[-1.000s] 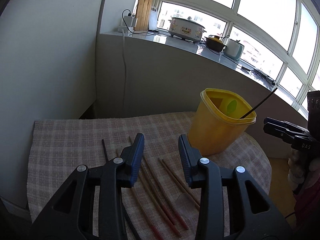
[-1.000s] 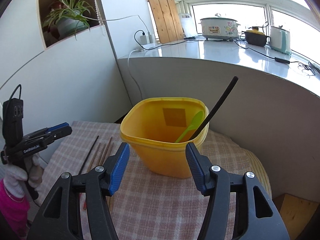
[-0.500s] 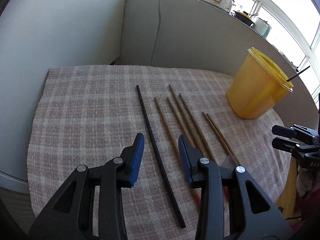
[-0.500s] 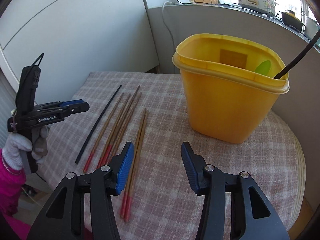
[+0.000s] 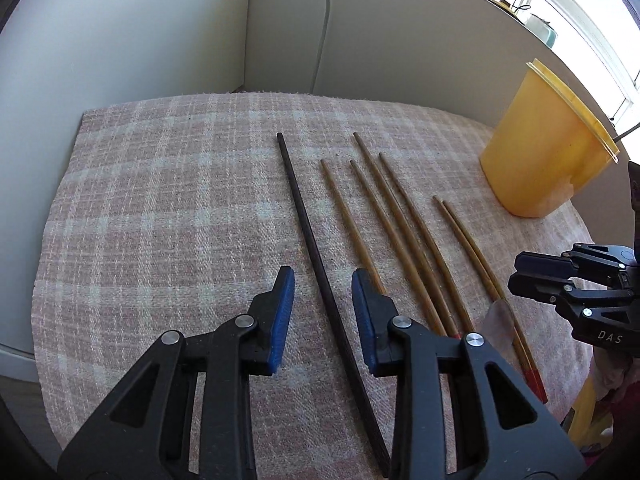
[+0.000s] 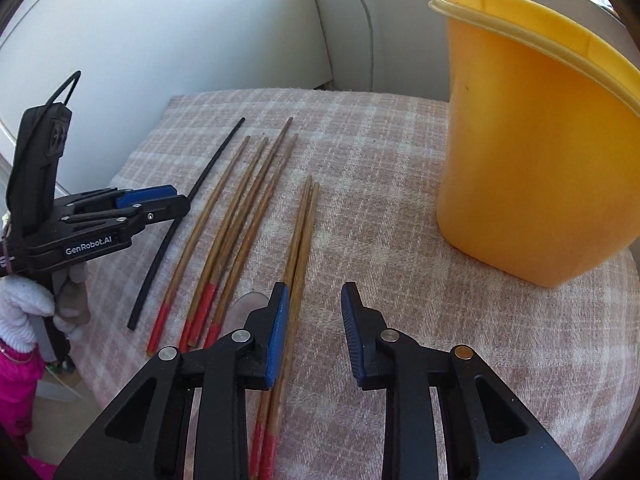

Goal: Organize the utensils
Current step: 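Close left gripper on another black chopstick while right gripper approaches a wooden chopstick, then close right gripper on the wooden chopstick while left gripper lifts its black chopstick, then carry both chopsticks upright over the yellow container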

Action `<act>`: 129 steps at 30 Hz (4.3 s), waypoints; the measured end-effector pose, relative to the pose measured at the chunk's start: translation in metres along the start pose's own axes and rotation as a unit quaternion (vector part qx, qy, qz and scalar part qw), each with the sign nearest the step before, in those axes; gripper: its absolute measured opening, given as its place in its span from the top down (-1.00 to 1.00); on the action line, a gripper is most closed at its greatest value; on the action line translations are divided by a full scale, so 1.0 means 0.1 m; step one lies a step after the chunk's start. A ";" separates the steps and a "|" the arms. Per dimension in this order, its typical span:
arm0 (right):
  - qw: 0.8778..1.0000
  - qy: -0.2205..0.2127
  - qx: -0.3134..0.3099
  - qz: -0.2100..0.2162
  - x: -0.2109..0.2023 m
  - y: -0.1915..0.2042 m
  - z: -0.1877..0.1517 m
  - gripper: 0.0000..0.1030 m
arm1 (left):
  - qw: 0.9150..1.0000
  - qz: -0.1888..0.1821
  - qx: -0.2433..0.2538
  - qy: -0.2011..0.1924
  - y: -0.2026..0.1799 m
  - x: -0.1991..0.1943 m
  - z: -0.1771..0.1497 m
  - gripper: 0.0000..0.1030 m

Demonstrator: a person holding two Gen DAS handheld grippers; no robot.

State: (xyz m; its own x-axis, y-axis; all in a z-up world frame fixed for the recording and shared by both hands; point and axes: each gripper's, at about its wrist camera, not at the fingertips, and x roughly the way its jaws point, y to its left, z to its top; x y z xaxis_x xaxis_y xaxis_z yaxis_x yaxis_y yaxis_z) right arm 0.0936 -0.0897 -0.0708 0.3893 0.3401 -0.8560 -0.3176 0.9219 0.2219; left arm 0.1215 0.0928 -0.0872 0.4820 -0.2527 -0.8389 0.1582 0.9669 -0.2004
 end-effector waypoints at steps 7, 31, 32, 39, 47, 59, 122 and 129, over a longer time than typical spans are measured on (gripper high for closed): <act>1.000 0.012 -0.006 -0.014 0.20 0.04 0.10 0.66 | 1.000 -0.003 0.005 0.001 -0.06 0.10 0.01 0.46; 0.997 0.063 -0.033 -0.016 0.42 0.12 0.27 0.80 | 1.000 0.002 0.019 0.019 -0.09 0.32 0.20 0.49; 0.997 0.064 -0.033 -0.015 0.42 0.12 0.27 0.81 | 1.000 0.003 0.021 0.023 -0.09 0.33 0.23 0.49; 0.997 0.071 -0.036 -0.017 0.44 0.12 0.29 0.81 | 0.998 0.011 0.025 0.053 -0.08 0.49 0.54 0.49; 0.997 0.070 -0.030 -0.017 0.45 0.10 0.30 0.86 | 0.998 0.001 0.013 0.057 0.03 0.59 0.75 0.86; 0.999 0.048 0.008 0.004 0.30 -0.02 0.30 0.91 | 0.999 -0.022 -0.022 0.021 0.24 0.14 0.53 0.93; 0.961 -0.274 0.044 -0.012 -2.13 -0.48 0.39 0.91 | 0.964 -0.161 0.070 -0.200 -1.07 -1.72 1.14 0.93; 0.952 -0.300 0.060 -0.024 -2.28 -0.62 0.47 0.91 | 0.956 -0.173 0.080 -0.222 -1.26 -1.83 1.31 0.93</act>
State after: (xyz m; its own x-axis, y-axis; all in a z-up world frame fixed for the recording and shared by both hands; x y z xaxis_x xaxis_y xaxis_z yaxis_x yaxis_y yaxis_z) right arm 0.0653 -0.2158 0.1331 0.8354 0.3087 -0.4547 -0.1994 0.9412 0.2727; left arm 0.1265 0.0128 0.1581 0.6893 -0.5819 -0.4317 0.4873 0.8132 -0.3181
